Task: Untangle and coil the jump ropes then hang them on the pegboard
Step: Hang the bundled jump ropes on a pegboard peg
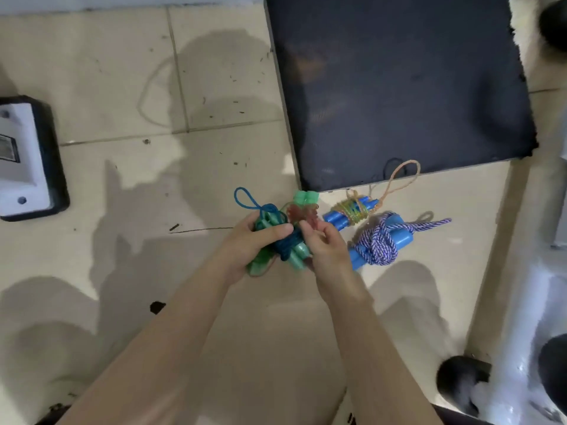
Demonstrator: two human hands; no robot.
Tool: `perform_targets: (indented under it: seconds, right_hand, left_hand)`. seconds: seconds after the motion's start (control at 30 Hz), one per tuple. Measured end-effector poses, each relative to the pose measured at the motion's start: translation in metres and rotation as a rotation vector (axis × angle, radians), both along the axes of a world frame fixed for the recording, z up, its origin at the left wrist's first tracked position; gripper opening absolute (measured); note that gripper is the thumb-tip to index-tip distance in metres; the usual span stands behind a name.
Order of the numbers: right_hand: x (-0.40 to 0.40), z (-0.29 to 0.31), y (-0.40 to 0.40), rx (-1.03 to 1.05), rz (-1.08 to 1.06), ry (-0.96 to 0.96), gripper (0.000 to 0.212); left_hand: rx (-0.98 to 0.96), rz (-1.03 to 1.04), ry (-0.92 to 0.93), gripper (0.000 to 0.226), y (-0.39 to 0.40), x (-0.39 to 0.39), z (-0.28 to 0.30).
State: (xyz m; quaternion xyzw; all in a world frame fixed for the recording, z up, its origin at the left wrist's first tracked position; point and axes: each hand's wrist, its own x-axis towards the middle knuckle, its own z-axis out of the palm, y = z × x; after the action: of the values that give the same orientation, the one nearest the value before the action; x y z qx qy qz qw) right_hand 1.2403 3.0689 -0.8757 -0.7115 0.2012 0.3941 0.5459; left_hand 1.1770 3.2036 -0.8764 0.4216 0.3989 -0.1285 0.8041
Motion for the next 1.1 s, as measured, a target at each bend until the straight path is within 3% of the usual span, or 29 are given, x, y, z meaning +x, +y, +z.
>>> perform_targets:
  seconds: [0.1, 0.2, 0.4, 0.6, 0.7, 0.8, 0.97, 1.1]
  right_hand:
    - [-0.004, 0.059, 0.009, 0.039, 0.013, 0.048, 0.044]
    - [0.0, 0.131, 0.019, 0.109, -0.026, 0.012, 0.028]
    - [0.011, 0.302, 0.04, 0.195, -0.008, -0.098, 0.023]
    - [0.015, 0.481, 0.042, 0.234, 0.245, -0.139, 0.025]
    - [-0.004, 0.551, 0.047, 0.209, 0.4, -0.152, 0.024]
    - [-0.033, 0.61, 0.056, 0.236, 0.518, -0.111, 0.023]
    - [-0.073, 0.684, 0.063, 0.38, 0.666, -0.059, 0.036]
    - [-0.093, 0.744, 0.075, 0.425, 0.654, -0.136, 0.041]
  left_hand:
    - [0.01, 0.013, -0.008, 0.029, 0.009, -0.006, 0.057]
    - [0.044, 0.034, -0.035, 0.042, 0.022, -0.008, 0.129]
    - [0.014, 0.209, -0.004, 0.056, 0.048, -0.018, 0.304]
    - [0.017, 0.284, -0.09, 0.039, 0.05, -0.049, 0.486]
    - [0.044, 0.32, -0.159, 0.042, 0.049, -0.073, 0.562]
    - [0.094, 0.291, -0.212, 0.045, 0.051, -0.097, 0.623]
    - [0.192, 0.216, -0.198, 0.023, 0.069, -0.133, 0.699]
    - [0.277, 0.25, -0.191, 0.033, 0.089, -0.154, 0.752]
